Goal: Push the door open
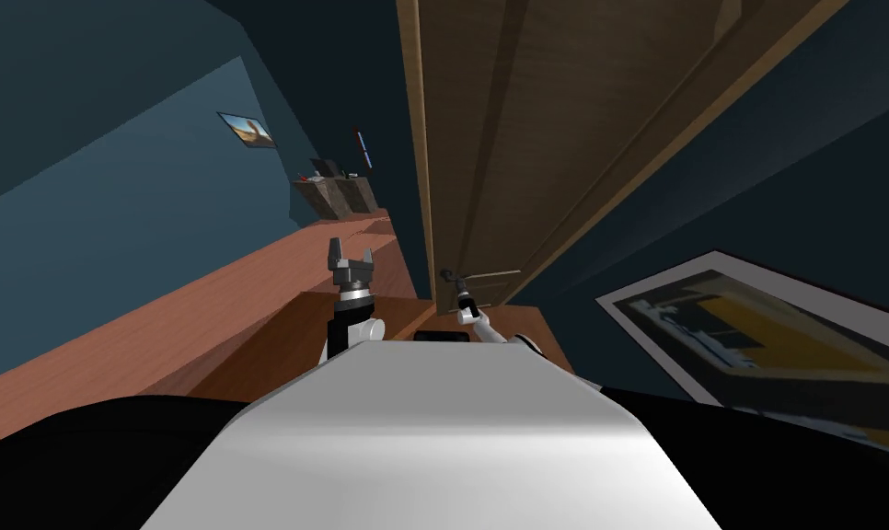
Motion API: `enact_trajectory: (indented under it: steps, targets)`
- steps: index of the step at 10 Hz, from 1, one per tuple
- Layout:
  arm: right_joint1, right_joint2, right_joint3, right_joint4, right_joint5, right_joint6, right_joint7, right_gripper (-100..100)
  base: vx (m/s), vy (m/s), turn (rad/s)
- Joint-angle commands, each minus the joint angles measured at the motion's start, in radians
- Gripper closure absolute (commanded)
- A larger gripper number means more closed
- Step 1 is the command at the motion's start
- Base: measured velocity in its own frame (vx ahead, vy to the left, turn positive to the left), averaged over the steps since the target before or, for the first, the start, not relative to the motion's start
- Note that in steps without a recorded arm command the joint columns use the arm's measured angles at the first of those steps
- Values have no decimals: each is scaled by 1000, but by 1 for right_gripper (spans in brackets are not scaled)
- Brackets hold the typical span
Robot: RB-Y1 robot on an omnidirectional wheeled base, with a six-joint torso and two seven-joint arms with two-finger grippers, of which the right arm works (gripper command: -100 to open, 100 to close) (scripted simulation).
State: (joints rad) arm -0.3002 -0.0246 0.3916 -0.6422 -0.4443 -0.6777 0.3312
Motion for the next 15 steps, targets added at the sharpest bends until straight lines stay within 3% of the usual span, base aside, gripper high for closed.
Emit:
enact_trajectory:
  steps: [1, 2, 3, 5, 9, 15]
  targets:
    - [14, -24, -15, -30, 9, 7, -10, 100, -137, -88, 95]
    - [14, -24, -15, -30, 9, 7, -10, 100, -55, -10, -12]
    - [12, -35, -34, -29, 35, 10, -36, 100, -99, -54, 277]
    - [12, -35, -34, -29, 35, 10, -36, 100, -89, -70, 103]
    - [8, -58, -89, -25, 111, 19, -112, 100, -217, -121, 332]
    - [3, -68, -142, -22, 184, 28, -186, 100, -220, -112, 235]
